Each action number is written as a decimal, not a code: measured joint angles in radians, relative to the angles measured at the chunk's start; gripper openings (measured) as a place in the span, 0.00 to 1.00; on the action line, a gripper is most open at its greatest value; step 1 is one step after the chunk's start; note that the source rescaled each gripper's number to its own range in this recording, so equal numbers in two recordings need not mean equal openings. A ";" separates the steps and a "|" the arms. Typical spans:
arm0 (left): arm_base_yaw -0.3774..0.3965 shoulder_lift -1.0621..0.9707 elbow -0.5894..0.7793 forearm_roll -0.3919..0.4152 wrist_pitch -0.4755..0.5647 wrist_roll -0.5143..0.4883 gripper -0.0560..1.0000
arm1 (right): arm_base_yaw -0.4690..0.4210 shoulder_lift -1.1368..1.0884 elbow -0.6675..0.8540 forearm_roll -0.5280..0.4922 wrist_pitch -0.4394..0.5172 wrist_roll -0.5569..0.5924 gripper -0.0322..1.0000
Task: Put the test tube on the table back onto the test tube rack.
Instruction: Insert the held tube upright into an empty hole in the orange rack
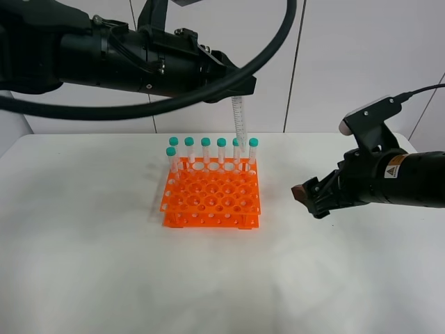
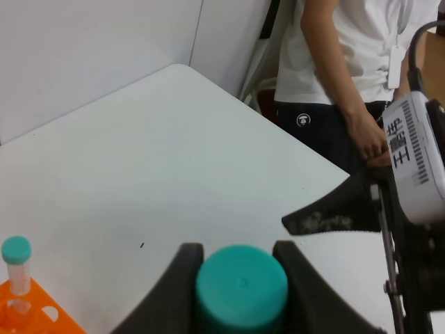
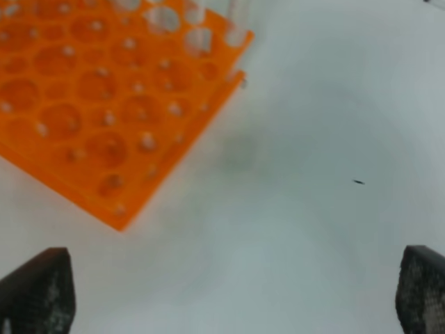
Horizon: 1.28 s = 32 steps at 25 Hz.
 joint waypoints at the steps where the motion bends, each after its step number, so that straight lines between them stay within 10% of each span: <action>1: 0.000 0.000 0.000 0.000 0.000 0.000 0.05 | -0.011 0.000 0.000 -0.021 0.011 0.000 1.00; 19: 0.000 0.000 0.000 0.001 0.016 0.000 0.05 | -0.340 0.000 0.000 -0.102 0.095 0.231 1.00; 32: 0.000 0.000 0.000 0.001 0.018 0.000 0.05 | -0.349 -0.001 0.000 -0.103 0.052 0.231 1.00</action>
